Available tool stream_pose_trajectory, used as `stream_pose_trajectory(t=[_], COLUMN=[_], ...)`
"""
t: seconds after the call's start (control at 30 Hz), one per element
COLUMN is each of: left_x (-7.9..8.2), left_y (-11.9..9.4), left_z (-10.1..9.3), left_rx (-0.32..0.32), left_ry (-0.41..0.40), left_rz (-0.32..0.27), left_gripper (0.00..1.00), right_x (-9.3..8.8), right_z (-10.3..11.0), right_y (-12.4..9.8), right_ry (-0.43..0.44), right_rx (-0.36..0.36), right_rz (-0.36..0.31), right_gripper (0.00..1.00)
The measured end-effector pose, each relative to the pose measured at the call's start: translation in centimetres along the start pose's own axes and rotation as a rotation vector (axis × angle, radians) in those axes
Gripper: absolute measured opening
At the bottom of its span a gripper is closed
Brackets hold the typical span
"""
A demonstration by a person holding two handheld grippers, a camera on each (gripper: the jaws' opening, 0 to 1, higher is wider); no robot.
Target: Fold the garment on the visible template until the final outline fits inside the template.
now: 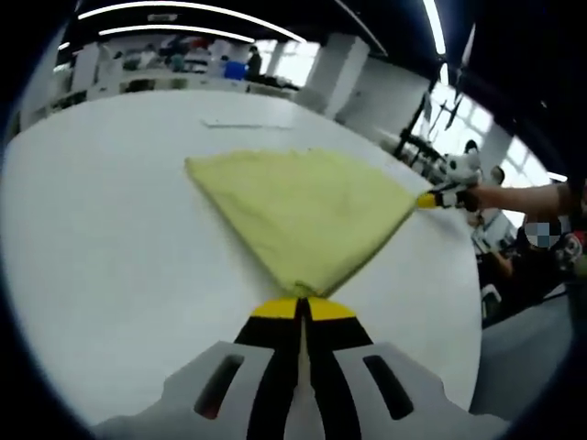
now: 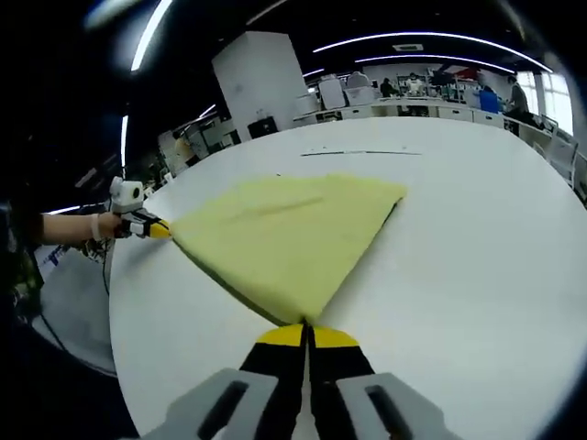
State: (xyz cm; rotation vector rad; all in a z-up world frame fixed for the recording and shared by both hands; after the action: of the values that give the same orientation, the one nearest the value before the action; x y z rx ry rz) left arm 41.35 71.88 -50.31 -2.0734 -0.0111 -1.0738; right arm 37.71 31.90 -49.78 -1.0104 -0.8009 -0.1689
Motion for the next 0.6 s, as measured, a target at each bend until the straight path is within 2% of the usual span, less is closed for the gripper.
stream_pose_trajectory(t=[0.33, 0.6], left_x=[0.0, -0.7], left_y=[-0.6, -1.7], left_z=[0.3, 0.1], left_rx=[0.006, 0.005], left_ry=[0.029, 0.066], left_rz=[0.003, 0.028], left_gripper=[0.00, 0.00], right_x=[0.4, -0.1], right_z=[-0.3, 0.5], right_y=[-1.4, -2.3], right_ry=[-0.045, -0.080], right_rx=[0.005, 0.044], right_rz=[-0.028, -0.011], right_gripper=[0.00, 0.00])
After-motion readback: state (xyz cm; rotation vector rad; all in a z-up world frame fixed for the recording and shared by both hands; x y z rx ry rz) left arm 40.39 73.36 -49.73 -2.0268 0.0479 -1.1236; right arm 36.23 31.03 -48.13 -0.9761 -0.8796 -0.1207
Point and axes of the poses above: the point that each gripper's makers call its tool centre point, and the gripper's own axes: y roughly forward along the fingers, z roughly to its left, x roughly out of its top, the point moved 5 cm from there along -y, roughly backward along the fingers, and after that the axes turned 7 degrees about z, right-handed, at the moved point
